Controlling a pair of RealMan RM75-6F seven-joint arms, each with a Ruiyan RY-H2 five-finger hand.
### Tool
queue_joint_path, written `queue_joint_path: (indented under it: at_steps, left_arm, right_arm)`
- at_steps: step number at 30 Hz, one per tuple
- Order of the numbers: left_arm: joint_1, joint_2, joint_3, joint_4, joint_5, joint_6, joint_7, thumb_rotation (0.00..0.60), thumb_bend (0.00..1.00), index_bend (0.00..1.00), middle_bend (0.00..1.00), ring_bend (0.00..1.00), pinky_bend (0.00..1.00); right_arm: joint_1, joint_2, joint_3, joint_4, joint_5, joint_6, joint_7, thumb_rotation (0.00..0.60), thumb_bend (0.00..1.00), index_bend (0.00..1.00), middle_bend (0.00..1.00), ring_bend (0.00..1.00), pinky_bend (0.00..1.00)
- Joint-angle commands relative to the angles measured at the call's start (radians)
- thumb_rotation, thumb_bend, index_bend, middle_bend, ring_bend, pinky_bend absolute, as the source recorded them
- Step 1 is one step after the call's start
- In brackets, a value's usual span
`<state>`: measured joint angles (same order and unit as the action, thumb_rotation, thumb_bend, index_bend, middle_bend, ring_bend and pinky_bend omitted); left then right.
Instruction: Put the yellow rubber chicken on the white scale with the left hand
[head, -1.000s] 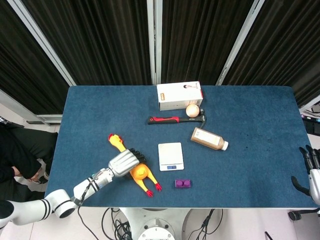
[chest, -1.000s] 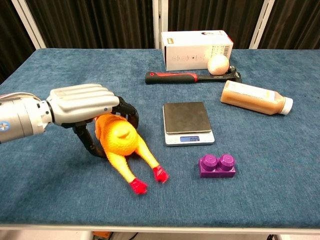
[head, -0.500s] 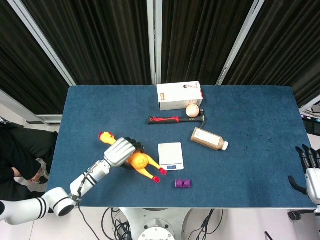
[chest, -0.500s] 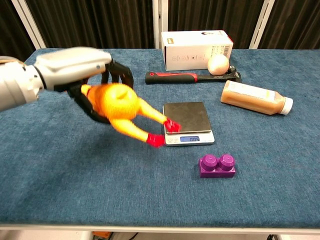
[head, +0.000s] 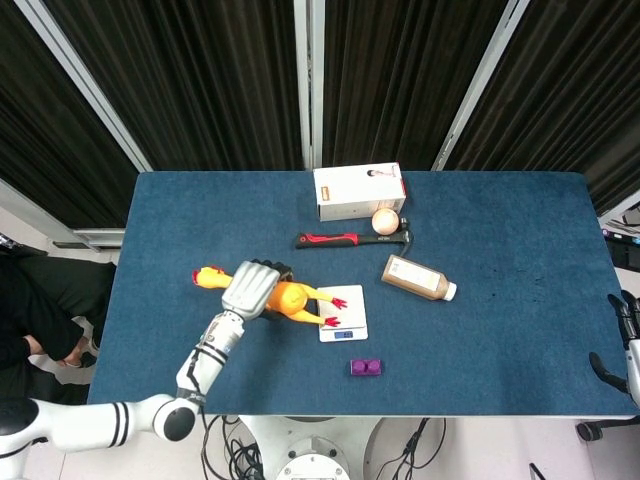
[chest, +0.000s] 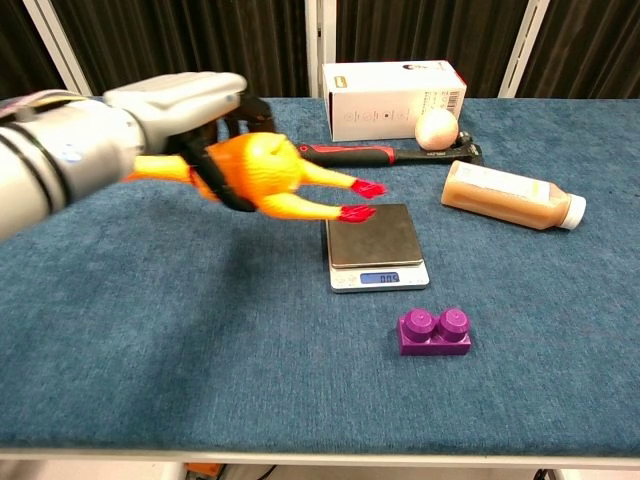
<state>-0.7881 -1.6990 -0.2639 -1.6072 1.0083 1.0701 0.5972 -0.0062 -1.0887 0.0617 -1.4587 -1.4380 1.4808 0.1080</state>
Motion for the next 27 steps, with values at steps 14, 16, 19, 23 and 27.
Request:
queue_joint_path:
  at_steps: [14, 16, 19, 23, 27]
  left_arm:
    - [-0.111, -0.200, -0.045, 0.158, -0.043, 0.024, 0.033, 0.600, 0.24, 0.61, 0.67, 0.57, 0.64]
    - [-0.120, -0.217, -0.050, 0.173, -0.057, 0.024, 0.044, 0.600, 0.25, 0.61, 0.67, 0.57, 0.64]
    - [-0.136, -0.251, -0.059, 0.199, -0.077, 0.029, 0.061, 0.600, 0.25, 0.61, 0.67, 0.57, 0.64]
    - [-0.159, -0.288, -0.072, 0.234, -0.096, 0.020, 0.070, 0.600, 0.26, 0.61, 0.67, 0.57, 0.64]
    - [-0.186, -0.321, -0.078, 0.273, -0.094, 0.012, 0.080, 0.600, 0.27, 0.61, 0.67, 0.57, 0.64]
  right_arm:
    - [-0.011, 0.002, 0.009, 0.030, 0.010, 0.009, 0.047, 0.600, 0.22, 0.00, 0.00, 0.00, 0.00]
    - [-0.011, 0.002, 0.010, 0.034, 0.012, 0.008, 0.051, 0.600, 0.22, 0.00, 0.00, 0.00, 0.00]
    - [-0.011, 0.002, 0.012, 0.042, 0.015, 0.006, 0.062, 0.600, 0.22, 0.00, 0.00, 0.00, 0.00]
    - [-0.012, 0.003, 0.013, 0.050, 0.016, 0.004, 0.074, 0.600, 0.22, 0.00, 0.00, 0.00, 0.00]
    - [-0.015, 0.004, 0.013, 0.054, 0.013, 0.008, 0.087, 0.600, 0.22, 0.00, 0.00, 0.00, 0.00]
